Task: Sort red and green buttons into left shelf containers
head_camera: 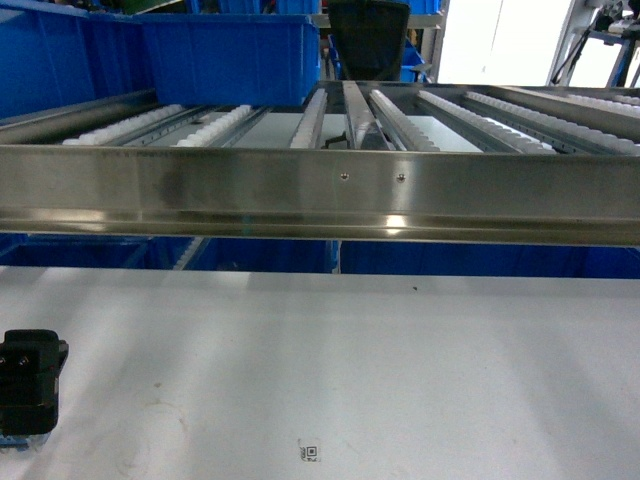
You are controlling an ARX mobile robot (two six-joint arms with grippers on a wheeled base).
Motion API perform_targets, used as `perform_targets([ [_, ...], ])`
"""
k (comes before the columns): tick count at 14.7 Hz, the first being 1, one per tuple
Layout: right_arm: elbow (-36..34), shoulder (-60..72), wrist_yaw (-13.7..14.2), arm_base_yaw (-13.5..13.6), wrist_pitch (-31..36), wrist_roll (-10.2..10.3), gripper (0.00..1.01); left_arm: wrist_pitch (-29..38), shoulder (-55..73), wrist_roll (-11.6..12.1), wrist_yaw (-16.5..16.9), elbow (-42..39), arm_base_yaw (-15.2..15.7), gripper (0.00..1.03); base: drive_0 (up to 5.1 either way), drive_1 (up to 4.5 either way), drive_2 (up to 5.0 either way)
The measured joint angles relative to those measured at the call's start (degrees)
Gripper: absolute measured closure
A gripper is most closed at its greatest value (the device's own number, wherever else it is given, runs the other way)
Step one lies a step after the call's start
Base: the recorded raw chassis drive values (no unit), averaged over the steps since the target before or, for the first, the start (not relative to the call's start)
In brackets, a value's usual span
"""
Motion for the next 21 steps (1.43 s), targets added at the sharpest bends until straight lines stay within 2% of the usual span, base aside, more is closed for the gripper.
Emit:
perform_targets([
  [3, 0.00, 0.00, 0.00, 0.00, 0.00, 0.00, 0.74, 1.18, 3.96, 0.02, 1.07, 0.70, 1.81, 0.05, 0.0, 0.00, 0.0],
  [5, 0.00, 0.00, 0.00, 0.00, 0.00, 0.00, 0.74, 3.45, 7.98, 0.02, 3.37, 2.47, 3.08, 0.05, 0.0, 0.00, 0.0],
  [7, 0.00, 0.00, 0.00, 0.00, 0.00, 0.00, 0.74, 5.07, 13.84, 0.11, 2.40, 3.39, -0.22, 0.05, 0.0, 0.00, 0.0],
  [8, 0.00, 0.00, 0.00, 0.00, 0.00, 0.00, 0.74, 5.35, 14.56, 0.24, 1.81, 3.52, -0.55, 0.05, 0.0, 0.00, 0.0],
  [12, 0.00, 0.00, 0.00, 0.00, 0.00, 0.02, 0.74, 6.36, 17.51, 0.48, 1.07, 4.98, -0.17, 0.05, 0.0, 0.00, 0.0],
  [14, 0.00, 0.00, 0.00, 0.00, 0.00, 0.00, 0.74, 6.29, 18.38, 0.46, 2.14, 5.81, 0.70, 0.05, 0.0, 0.00, 0.0],
  [18, 0.00, 0.00, 0.00, 0.00, 0.00, 0.00, 0.74, 3.91, 18.56, -0.52, 4.00, 6.75, 1.46, 0.16, 0.0, 0.00, 0.0],
  [21, 0.00, 0.00, 0.00, 0.00, 0.00, 0.00, 0.74, 1.60, 18.73, -5.25, 5.42, 7.50, 2.38, 0.44, 0.0, 0.00, 0.0],
])
